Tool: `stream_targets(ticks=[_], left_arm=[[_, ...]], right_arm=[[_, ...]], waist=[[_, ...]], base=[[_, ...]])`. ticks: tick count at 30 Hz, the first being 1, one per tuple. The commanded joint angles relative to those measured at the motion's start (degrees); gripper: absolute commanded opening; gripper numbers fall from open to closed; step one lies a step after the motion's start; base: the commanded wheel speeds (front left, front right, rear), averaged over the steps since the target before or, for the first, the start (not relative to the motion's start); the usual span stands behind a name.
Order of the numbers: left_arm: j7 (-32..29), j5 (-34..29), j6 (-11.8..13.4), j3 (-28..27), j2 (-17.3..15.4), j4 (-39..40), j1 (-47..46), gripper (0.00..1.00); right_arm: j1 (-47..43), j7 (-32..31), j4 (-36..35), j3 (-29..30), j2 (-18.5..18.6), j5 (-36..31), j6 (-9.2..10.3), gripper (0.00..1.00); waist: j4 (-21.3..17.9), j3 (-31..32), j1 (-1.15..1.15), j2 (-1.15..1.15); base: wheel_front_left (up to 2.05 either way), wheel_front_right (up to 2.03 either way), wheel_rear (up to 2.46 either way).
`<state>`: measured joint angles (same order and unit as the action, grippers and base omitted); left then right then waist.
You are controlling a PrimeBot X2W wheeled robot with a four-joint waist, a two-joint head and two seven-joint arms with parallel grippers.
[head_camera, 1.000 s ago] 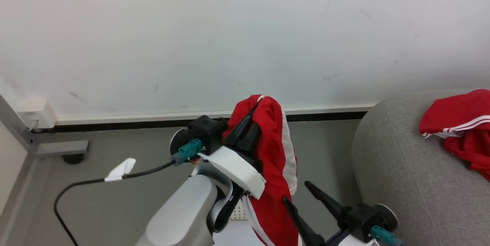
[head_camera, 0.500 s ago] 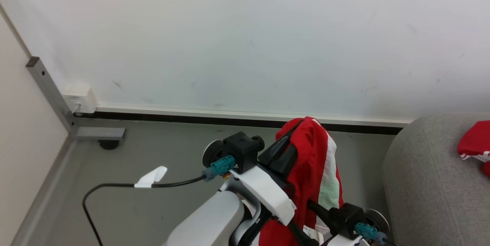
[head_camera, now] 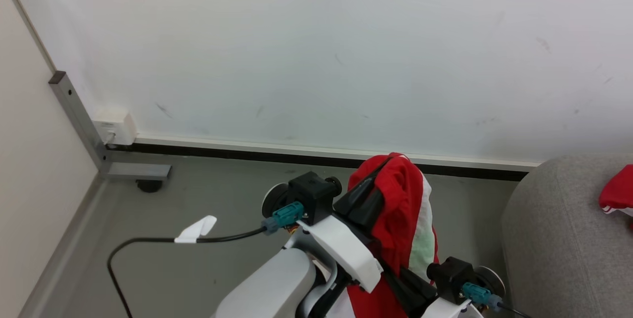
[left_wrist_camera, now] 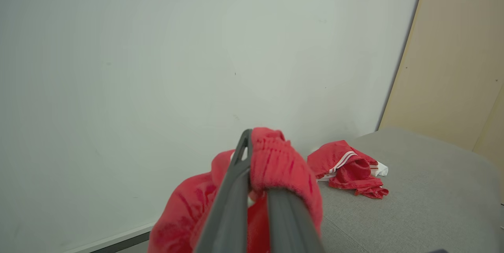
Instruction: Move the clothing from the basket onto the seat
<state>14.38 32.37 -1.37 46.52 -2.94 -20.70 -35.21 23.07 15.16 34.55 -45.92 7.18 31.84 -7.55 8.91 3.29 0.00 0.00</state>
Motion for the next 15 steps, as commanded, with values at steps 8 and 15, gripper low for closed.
stream_targets(ticks=[8,15], left_arm=[[0.3,0.5,0.6,-0.8,-1.0,-0.7,0.6,0.00],[0.4,0.8,0.6,-0.8,-1.0,-1.7,1.0,0.00]], right_arm=[[-1.2,0.0,-1.2,0.7,0.8,0.4,0.13,0.00],[-2.6,0.0,-4.2,3.3,1.7,-0.4,0.13,0.00]], waist=[[-1.1,0.1,0.00,0.00],[-2.3,-0.3,0.00,0.00]], base=[[0.00,0.00,0.00],[0.00,0.00,0.00]])
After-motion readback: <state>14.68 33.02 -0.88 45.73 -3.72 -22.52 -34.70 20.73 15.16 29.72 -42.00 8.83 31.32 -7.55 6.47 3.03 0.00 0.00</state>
